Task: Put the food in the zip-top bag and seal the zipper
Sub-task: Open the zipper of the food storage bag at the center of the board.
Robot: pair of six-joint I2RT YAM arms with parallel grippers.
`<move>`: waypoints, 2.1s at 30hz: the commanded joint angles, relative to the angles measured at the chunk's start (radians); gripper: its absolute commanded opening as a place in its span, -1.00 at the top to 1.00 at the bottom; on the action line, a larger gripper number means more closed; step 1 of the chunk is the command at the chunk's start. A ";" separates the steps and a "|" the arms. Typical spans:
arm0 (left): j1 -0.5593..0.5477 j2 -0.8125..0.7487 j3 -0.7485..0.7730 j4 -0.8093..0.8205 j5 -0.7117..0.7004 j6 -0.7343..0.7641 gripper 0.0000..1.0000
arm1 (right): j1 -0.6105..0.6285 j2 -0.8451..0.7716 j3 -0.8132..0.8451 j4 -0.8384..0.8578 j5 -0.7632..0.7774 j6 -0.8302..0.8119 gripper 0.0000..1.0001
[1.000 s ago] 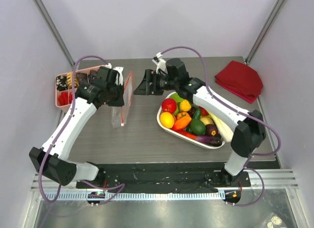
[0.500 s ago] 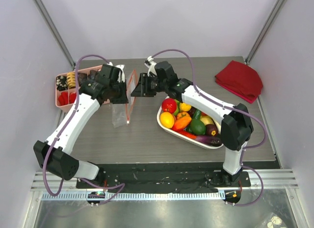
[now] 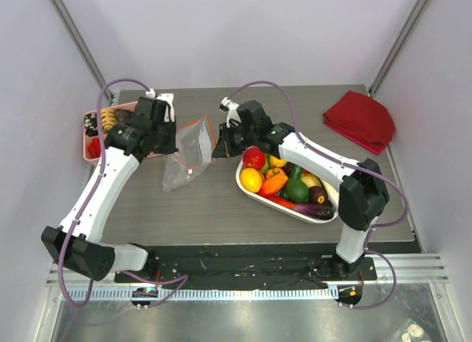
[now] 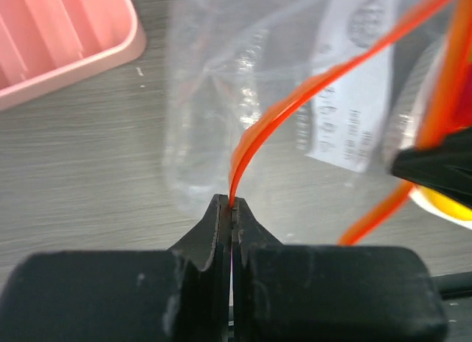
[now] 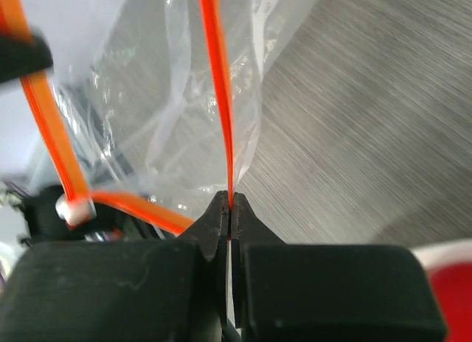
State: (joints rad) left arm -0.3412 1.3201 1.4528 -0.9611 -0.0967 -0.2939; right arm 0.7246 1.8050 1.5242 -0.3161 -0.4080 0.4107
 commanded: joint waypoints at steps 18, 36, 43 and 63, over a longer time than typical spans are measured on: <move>0.010 0.005 -0.014 -0.002 0.207 0.144 0.61 | 0.010 -0.150 0.027 -0.190 -0.221 -0.270 0.98; 0.016 -0.044 -0.029 -0.096 0.176 0.185 1.00 | -0.115 -0.208 -0.044 -0.253 -0.141 -0.326 0.98; 0.013 -0.009 -0.065 -0.087 0.244 0.158 1.00 | -0.134 -0.217 -0.009 -0.291 -0.138 -0.398 0.55; 0.007 0.103 0.072 -0.091 0.140 0.078 1.00 | -0.217 -0.217 0.062 -0.336 0.034 -0.518 -0.78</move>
State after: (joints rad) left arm -0.3374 1.4265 1.4414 -1.0393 0.1135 -0.2058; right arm 0.5156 1.6249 1.5532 -0.6434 -0.4152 -0.0593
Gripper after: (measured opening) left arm 0.018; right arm 0.873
